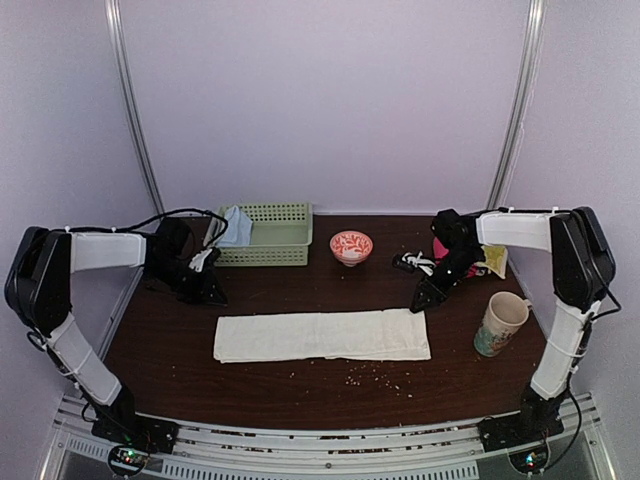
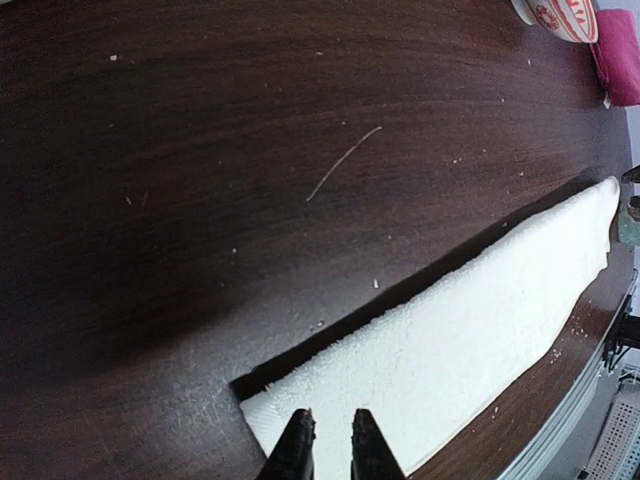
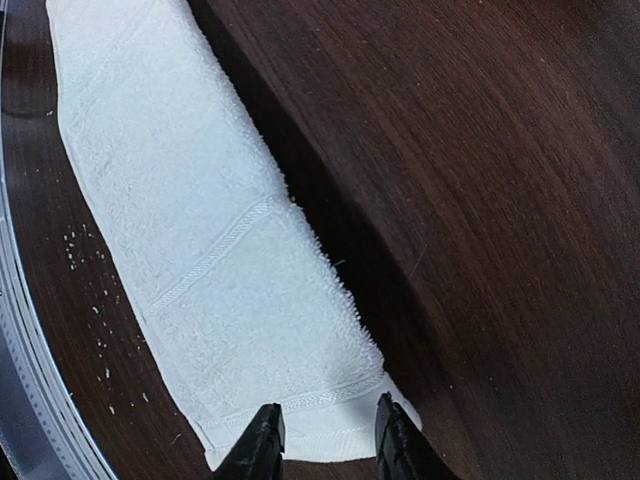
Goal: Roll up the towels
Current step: Fold the towel at the center of the board, then adjust the towel at the center of the board.
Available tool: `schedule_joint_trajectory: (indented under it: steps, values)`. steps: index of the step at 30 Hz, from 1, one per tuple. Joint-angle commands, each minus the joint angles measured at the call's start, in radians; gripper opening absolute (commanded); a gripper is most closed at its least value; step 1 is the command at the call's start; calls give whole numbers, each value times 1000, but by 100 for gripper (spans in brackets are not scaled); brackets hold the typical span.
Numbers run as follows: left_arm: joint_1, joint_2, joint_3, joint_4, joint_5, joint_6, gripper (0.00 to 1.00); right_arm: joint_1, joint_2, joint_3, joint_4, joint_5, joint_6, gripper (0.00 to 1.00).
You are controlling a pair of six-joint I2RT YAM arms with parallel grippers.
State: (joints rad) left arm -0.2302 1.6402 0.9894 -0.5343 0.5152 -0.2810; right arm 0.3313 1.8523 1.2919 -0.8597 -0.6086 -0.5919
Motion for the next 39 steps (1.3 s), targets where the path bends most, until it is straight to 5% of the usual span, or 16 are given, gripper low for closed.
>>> schedule_joint_trajectory:
  steps: [1,13,23,30,33,34,35,39]
  values:
    - [-15,31,-7,81,15,-9,12,4,20,32,30,60,84,31]
    - [-45,165,-9,107,-110,-23,11,56,67,-34,72,226,97,28]
    - [-45,173,-2,131,-234,-33,12,143,43,-67,267,695,195,31]
    - [-46,71,31,154,-237,-28,20,135,13,105,178,591,180,38]
    - [-78,31,24,176,-184,7,21,124,-57,142,153,463,177,54]
    - [-96,26,27,177,-177,11,21,118,-68,142,172,475,197,68]
    - [-116,24,32,178,-172,17,21,105,-79,142,192,481,222,96]
    - [-215,25,71,174,-150,50,19,-8,-98,161,233,269,319,100]
